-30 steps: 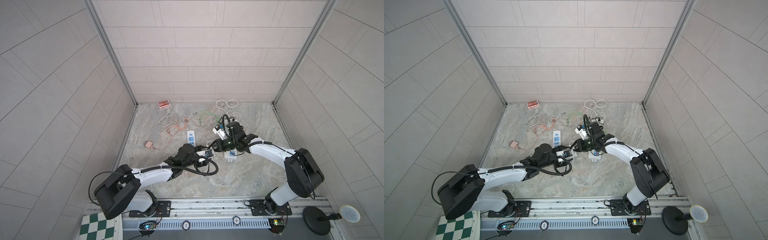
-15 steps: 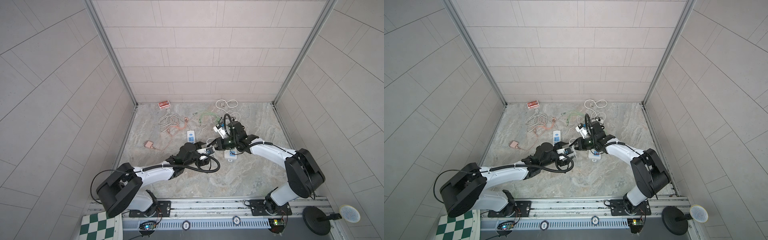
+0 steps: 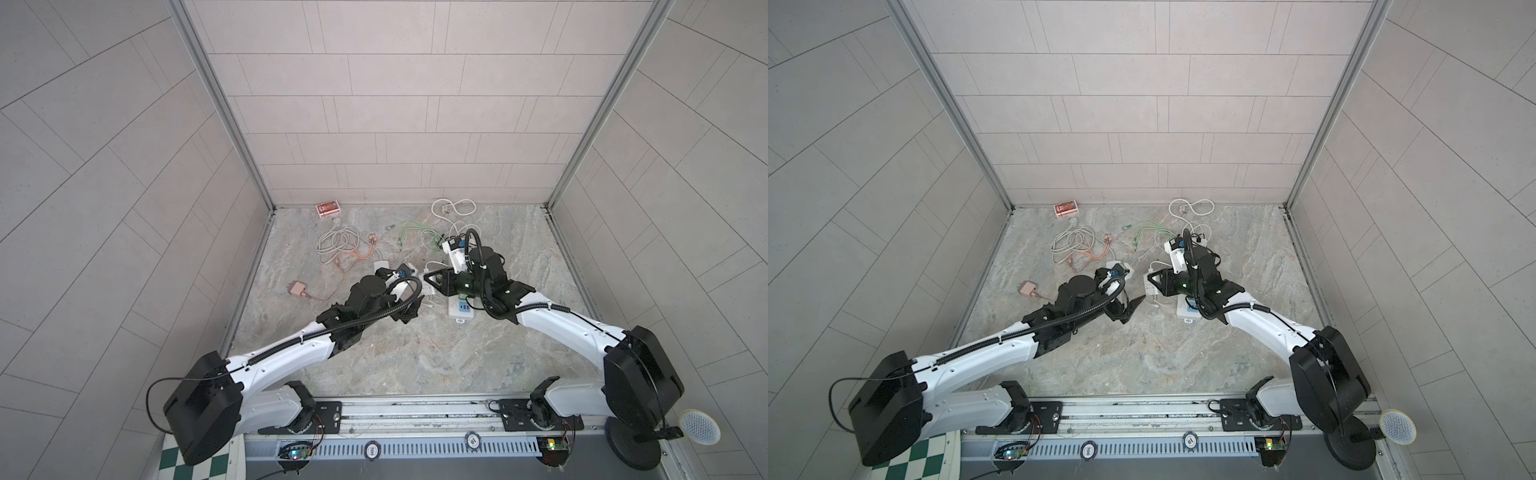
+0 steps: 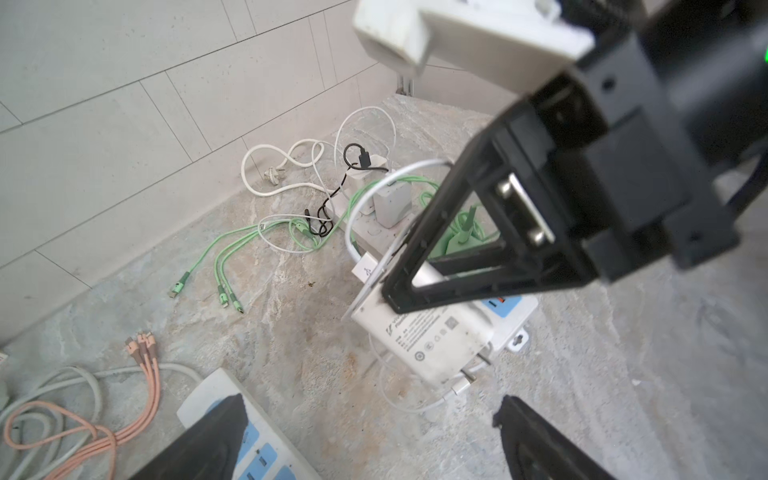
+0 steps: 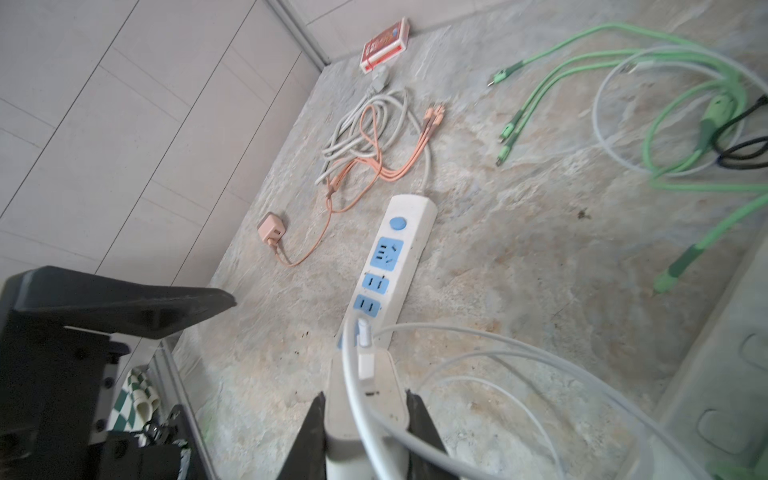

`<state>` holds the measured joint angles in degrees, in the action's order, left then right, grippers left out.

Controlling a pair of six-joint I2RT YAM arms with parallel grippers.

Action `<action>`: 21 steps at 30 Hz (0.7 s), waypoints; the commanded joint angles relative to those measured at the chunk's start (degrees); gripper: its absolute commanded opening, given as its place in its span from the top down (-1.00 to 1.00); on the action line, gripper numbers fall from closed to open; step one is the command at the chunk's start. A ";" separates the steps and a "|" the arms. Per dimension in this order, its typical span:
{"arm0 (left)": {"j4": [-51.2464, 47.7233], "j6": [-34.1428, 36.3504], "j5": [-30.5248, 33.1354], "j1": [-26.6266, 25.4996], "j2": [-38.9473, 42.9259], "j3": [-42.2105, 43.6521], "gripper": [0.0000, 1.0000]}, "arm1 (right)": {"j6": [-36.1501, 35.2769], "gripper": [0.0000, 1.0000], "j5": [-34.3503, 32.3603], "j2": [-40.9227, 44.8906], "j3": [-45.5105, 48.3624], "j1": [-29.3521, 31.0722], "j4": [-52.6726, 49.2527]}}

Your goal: Insert the plug

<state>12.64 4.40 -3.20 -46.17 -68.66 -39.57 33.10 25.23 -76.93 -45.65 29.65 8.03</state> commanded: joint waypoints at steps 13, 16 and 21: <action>-3.77 -11.98 -6.58 -0.76 -8.97 -6.75 -1.00 | 6.78 1.00 -9.12 1.77 0.65 2.41 15.94; -1.19 -12.41 -3.97 -0.74 -8.42 -6.48 -1.00 | 6.93 1.00 -9.24 2.79 1.21 2.60 15.95; 0.43 -13.31 -0.74 -0.59 -9.94 -9.04 -1.00 | 7.64 1.00 -8.88 4.16 2.55 2.74 16.68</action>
<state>10.07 -8.05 -6.74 -46.65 -78.15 -45.95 39.51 16.80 -75.05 -43.57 31.99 21.10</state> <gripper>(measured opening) 0.998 0.237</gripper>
